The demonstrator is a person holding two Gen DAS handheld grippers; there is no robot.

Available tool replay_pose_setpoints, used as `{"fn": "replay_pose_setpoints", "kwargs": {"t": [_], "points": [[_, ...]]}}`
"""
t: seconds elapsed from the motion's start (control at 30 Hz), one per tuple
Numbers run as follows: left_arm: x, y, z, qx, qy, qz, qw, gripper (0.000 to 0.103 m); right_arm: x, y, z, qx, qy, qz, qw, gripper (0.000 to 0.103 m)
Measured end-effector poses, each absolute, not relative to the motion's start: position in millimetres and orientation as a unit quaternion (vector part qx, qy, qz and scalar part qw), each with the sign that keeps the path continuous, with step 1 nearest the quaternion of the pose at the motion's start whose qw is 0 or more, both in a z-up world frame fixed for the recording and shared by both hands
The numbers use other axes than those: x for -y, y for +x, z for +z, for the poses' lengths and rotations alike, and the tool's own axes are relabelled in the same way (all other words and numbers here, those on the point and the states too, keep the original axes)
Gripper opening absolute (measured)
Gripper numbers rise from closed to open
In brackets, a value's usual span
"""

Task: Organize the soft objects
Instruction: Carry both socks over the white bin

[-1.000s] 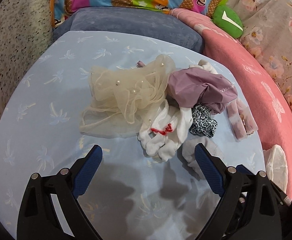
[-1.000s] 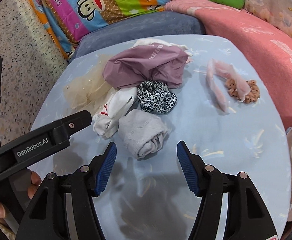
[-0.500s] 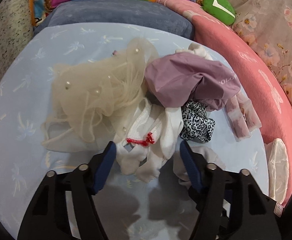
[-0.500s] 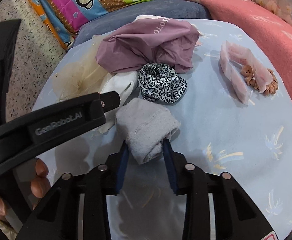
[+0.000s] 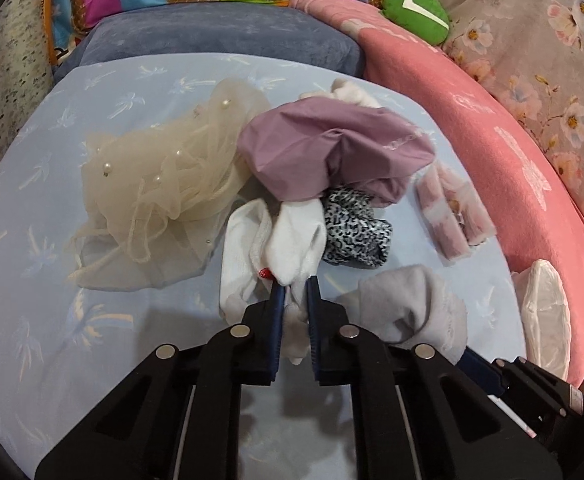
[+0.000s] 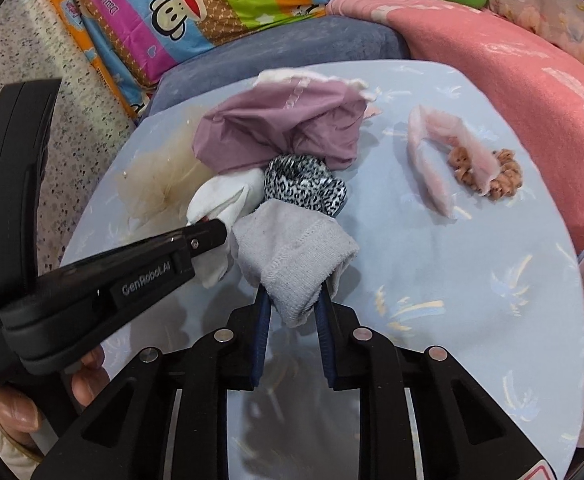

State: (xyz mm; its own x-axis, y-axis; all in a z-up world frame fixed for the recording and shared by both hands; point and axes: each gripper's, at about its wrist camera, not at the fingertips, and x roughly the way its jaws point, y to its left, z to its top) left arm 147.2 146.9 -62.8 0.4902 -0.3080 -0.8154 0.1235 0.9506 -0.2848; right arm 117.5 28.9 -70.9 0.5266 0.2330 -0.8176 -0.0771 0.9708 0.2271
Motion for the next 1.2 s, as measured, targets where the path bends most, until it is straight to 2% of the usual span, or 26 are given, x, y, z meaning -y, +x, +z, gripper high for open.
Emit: {"fn": "replay_pose_setpoints", "kwargs": {"t": [0.33,0.73,1.2], "points": [[-121.0,122.8,-19.0,-0.449,-0.083,-0.16,0.875,0.011,16.8,89.6,-16.9,-0.419,0.111,0.066,0.899,0.02],[-55.5,92.1,28.3,-0.396,-0.04,-0.222,0.89,0.011,80.7,48.4,35.1,-0.354,0.131,0.02,0.926,0.02],[28.8,56.4,51.2,-0.364,0.018,-0.294,0.884,0.011,168.5,-1.7,57.7,-0.309,0.165,-0.052,0.935,0.02]]}}
